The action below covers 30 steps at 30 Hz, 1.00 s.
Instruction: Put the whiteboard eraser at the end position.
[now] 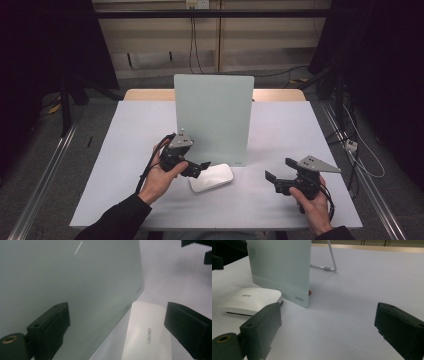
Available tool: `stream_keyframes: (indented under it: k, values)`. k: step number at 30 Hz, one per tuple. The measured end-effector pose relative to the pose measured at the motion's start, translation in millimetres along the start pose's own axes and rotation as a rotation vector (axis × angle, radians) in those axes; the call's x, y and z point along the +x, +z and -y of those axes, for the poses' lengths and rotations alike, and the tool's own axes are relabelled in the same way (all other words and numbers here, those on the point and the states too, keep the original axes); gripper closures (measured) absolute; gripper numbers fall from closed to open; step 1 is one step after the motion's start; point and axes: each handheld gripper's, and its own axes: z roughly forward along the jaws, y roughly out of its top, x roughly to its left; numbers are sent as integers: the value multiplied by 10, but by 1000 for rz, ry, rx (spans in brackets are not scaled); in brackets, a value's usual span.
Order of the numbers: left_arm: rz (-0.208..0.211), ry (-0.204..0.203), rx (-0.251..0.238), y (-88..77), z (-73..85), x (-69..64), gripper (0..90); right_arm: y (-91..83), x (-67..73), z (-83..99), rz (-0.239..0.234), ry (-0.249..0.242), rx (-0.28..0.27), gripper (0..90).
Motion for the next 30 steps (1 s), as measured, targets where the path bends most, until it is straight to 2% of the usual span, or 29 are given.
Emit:
stream_keyframes:
  k: [6, 9, 11, 17, 25, 30]
  values:
    - [-21, -8, -15, -126, 22, 59, 62, -8, -6, 1, 3, 3, -1, 69]
    - [-29, -21, -39, -186, 33, 96, 60, -6, -4, 2, 2, 3, 0, 69]
    - [-53, -16, -60, -234, 36, 109, 58, -9, -4, 3, 6, 2, 0, 69]
    - [-80, -25, -113, -370, 55, 157, 58, -23, -6, 8, 8, 4, -1, 69]
    - [-127, -61, -95, -508, 188, 237, 58, -39, -5, 15, 16, 6, 2, 69]
    - [-142, -75, -108, -587, 275, 293, 53, -38, -8, 18, 18, 6, 2, 68]
